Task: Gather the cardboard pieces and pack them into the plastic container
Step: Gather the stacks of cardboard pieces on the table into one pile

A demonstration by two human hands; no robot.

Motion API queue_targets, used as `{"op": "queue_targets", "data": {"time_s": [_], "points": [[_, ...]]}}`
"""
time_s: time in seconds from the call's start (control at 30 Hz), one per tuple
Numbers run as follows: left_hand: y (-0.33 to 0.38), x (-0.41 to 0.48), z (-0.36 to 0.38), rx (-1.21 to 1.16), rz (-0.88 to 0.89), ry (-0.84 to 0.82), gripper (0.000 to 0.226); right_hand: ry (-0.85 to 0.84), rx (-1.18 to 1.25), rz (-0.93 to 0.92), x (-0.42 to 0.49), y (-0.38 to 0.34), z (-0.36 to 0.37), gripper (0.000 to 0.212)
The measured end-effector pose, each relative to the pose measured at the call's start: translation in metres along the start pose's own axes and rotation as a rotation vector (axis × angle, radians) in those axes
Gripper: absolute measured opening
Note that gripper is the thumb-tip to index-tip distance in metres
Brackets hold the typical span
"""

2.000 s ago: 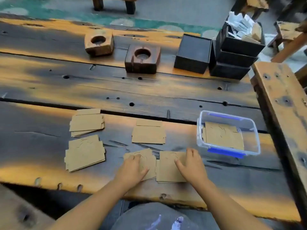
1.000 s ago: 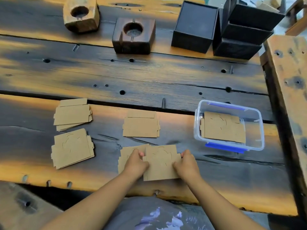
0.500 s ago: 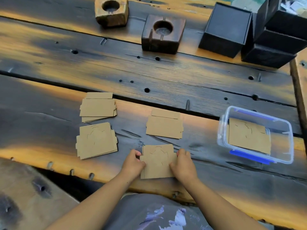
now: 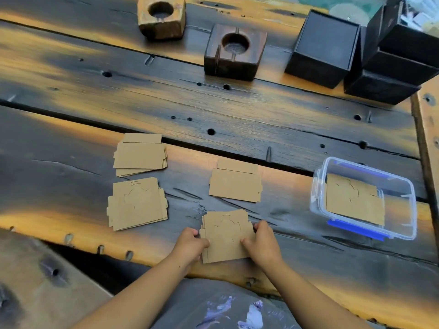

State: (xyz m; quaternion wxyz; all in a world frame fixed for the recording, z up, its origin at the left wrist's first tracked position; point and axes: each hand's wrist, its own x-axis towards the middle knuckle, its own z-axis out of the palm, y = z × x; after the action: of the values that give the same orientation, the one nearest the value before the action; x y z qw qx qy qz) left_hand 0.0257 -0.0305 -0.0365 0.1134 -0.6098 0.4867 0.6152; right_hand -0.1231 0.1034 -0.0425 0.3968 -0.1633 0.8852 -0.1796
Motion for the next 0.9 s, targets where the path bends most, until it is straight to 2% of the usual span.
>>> {"op": "queue_targets", "data": {"time_s": [0.1, 0.23, 0.37, 0.6, 0.73, 0.9], "points": [[0.006, -0.001, 0.001, -0.017, -0.006, -0.017, 0.014, -0.03, 0.049, 0.042, 0.006, -0.003, -0.003, 0.028], [0.014, 0.005, -0.01, 0.102, 0.074, -0.019, 0.027, -0.085, 0.092, 0.032, 0.016, -0.004, -0.012, 0.033], [0.039, 0.014, -0.019, 0.183, 0.194, 0.015, 0.027, -0.04, 0.185, -0.005, 0.033, -0.014, -0.027, 0.035], [0.109, 0.04, -0.014, 0.364, 0.34, 0.168, 0.033, 0.036, 0.232, 0.0, 0.08, -0.043, -0.054, 0.035], [0.134, 0.058, -0.006, 0.368, 0.353, 0.165, 0.027, 0.048, 0.27, 0.02, 0.102, -0.049, -0.065, 0.034], [0.148, 0.074, 0.0, 0.335, 0.329, 0.156, 0.033, 0.075, 0.246, 0.038, 0.119, -0.053, -0.069, 0.034]]}}
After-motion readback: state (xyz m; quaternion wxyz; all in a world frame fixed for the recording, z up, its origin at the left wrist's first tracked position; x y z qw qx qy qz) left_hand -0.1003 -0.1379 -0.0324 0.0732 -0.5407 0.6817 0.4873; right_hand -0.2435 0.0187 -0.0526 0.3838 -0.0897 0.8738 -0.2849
